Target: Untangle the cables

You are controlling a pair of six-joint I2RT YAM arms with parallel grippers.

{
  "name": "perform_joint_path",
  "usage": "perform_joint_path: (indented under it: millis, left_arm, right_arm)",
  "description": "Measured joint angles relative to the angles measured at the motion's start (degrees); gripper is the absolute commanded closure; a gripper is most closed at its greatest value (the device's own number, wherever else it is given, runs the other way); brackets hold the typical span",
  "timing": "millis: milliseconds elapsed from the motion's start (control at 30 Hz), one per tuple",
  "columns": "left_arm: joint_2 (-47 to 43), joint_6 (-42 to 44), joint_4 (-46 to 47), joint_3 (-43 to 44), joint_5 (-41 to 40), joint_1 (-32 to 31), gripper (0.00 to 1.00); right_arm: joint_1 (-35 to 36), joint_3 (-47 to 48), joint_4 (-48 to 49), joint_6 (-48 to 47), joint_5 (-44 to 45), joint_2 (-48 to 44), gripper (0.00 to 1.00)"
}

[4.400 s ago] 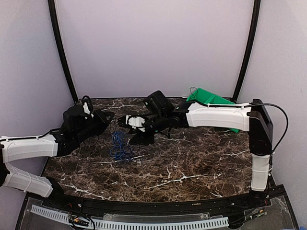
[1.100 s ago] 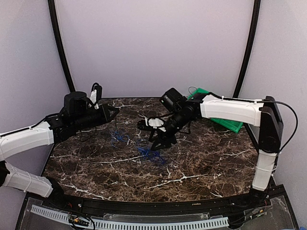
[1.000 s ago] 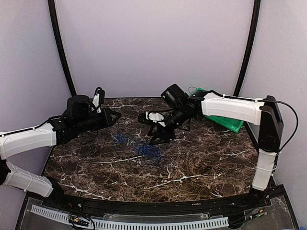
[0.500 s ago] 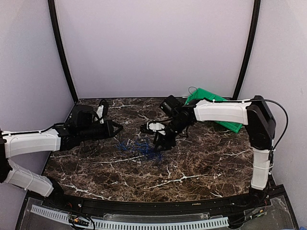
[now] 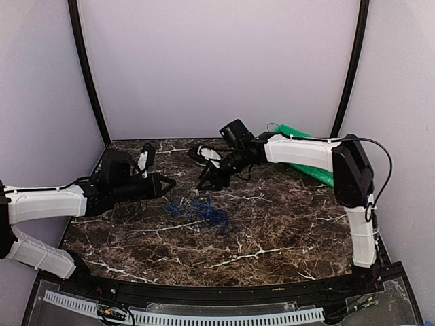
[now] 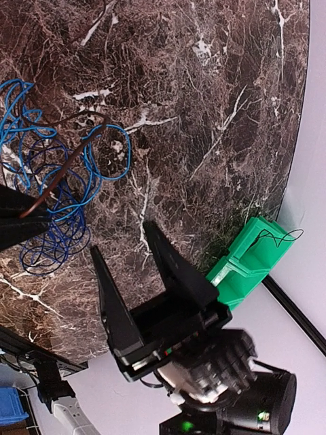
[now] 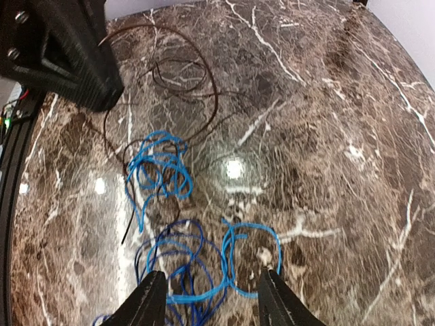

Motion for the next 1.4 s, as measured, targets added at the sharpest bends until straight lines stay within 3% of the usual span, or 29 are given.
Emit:
perform_joint_path:
  millis: [267,500,567,667,867,967,1200,1400]
  left_arm:
    - [0.0,0.2,0.6,-1.4,0.1,0.0,1.0]
    - [-0.4,0.2,1.1,-2.2,0.1,0.0,1.0]
    - [-0.6,0.2,1.4,-2.5,0.1,0.0,1.0]
    - [-0.6,0.2,1.4,-2.5,0.1,0.0,1.0]
    - [-1.0,0.2,1.4,-2.5,0.1,0.0,1.0]
    - [-2.2,0.4,1.3,-2.5,-0.2,0.0,1.0]
    - [-4.6,1.7,-0.4,-2.1,-1.6,0.0,1.0]
    - [-9.9,7.2,-13.3,7.2,-6.6,0.0,1.0]
  right_arm:
    - [2.1,10.4,3.6,8.7,-7.1,15.3,0.41]
    - [3.1,11.1,4.3,13.0,-13.6,18.9,0.42]
    - [3.4,11.2,5.2,14.4,-15.5,19.1,0.46]
    - [4.0,12.2,6.3,15.9,-17.6,19.7,0.64]
    - [4.5,14.2,7.8,18.6,-19.3,21.7,0.84]
    - [4.5,14.1,7.8,18.8,-19.1,21.9,1.0]
    - [4.3,12.4,8.6,18.7,-17.2,21.8,1.0]
    - [2.6,3.4,9.2,18.1,-11.1,18.5,1.0]
